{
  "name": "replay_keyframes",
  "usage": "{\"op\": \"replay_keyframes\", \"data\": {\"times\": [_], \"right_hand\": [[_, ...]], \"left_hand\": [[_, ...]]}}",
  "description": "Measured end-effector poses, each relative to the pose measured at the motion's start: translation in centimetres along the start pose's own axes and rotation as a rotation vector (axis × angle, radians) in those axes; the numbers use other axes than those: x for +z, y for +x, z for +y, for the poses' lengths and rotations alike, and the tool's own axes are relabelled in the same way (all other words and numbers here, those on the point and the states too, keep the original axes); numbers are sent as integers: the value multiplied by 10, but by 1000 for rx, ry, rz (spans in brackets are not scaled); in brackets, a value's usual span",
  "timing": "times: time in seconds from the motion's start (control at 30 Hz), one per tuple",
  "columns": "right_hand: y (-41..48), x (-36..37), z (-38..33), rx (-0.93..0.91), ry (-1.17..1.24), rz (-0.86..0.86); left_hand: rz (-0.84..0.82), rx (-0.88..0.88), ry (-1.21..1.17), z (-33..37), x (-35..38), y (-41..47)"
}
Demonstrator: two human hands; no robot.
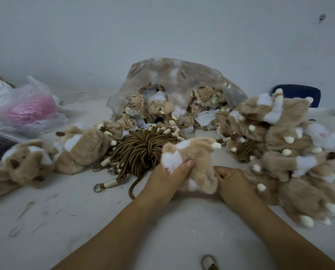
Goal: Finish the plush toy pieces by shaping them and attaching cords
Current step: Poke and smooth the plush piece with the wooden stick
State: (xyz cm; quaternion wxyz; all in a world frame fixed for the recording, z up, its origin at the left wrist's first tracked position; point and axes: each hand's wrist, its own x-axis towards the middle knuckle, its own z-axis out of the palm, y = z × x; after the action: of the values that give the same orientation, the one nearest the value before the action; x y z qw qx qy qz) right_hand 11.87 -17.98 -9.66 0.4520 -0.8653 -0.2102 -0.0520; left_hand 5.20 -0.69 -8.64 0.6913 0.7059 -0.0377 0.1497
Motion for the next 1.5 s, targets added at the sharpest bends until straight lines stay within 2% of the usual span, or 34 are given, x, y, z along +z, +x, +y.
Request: {"op": "replay_keyframes", "data": {"times": [0.17, 0.3, 0.4, 0.47, 0.63, 0.97, 1.07, 1.33, 1.5], "right_hand": [[0, 5, -3, -14, -67, 26], [-1, 0, -7, -37, -79, 14], [-4, -10, -11, -12, -95, 85], [-4, -15, -13, 20, -35, 122], [-1, -15, -13, -36, -194, 61], [-1, -20, -9, -49, -278, 27], [-1, -19, -9, -39, -275, 18], [-1, -18, -12, -63, -283, 29], [0, -18, -10, -78, -313, 14]], "left_hand": [[11, 10, 13, 0, 3, -1], [149, 19, -81, 0, 3, -4], [268, 11, -133, 3, -2, -3], [280, 14, -109, 3, -4, -2], [297, 44, -91, 3, -3, -3], [479, 152, -74, 7, -7, 1], [487, 164, -67, 8, -9, 1], [386, 211, 111, 5, -6, -1], [466, 314, 230, 6, -9, 1]]}}
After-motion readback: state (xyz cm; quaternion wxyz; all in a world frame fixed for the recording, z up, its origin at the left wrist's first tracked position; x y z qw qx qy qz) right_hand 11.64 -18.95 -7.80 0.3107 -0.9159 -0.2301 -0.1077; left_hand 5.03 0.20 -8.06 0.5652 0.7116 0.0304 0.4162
